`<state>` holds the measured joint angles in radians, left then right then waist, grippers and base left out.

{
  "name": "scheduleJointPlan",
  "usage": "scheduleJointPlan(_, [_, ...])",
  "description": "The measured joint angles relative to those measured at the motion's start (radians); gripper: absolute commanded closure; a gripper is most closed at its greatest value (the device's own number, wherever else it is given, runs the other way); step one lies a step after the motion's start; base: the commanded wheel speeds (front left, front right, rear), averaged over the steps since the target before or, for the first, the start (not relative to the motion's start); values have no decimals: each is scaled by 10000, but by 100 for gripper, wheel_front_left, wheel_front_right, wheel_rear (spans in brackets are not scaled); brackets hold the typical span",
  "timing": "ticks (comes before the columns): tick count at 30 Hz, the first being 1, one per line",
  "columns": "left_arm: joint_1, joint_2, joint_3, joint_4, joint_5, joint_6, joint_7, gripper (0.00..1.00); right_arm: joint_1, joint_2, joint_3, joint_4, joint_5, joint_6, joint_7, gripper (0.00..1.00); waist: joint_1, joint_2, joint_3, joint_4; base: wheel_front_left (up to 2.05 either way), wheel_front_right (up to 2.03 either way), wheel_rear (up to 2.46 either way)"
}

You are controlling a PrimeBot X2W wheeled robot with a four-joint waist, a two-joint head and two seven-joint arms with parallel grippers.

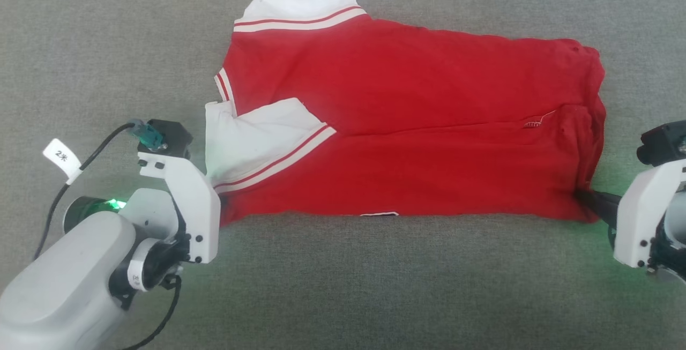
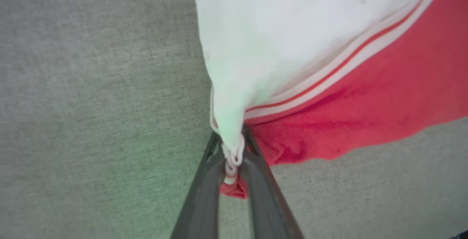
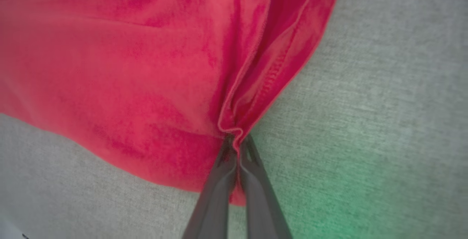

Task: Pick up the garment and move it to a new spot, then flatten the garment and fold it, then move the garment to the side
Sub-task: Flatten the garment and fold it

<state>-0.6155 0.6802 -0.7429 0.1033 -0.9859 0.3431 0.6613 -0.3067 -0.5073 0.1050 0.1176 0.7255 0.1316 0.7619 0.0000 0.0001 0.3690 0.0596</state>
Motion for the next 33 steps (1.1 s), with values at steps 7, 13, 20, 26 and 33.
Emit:
scheduleJointPlan(7, [333,637,142,-949,-90,470,339,100,419,-537,-236,-865,290,0,623,100,0,0,-132,44,0,0,0])
scheduleJointPlan(13, [879,1187,274,-2130,-127,1097,516,100,1235,-748,-755,-1946,487,0,1315,100,0,0,-211,87,0,0,0])
scheduleJointPlan(20, [1837,1672,314,-3275,-255,1858,635,100,2584,-407,-1561,-3037,453,-2,2192,100,0,-1,-177,134,0,0,0])
scheduleJointPlan(26, [2354,1415,201,-2884,-518,1785,355,100,3020,374,-1720,-2903,326,-4,2222,100,0,0,-89,119,0,0,0])
scheduleJointPlan(33, [2245,947,199,-1705,-663,1233,119,0,2366,514,-1097,-1712,205,0,1478,74,0,0,-118,-20,0,0,0])
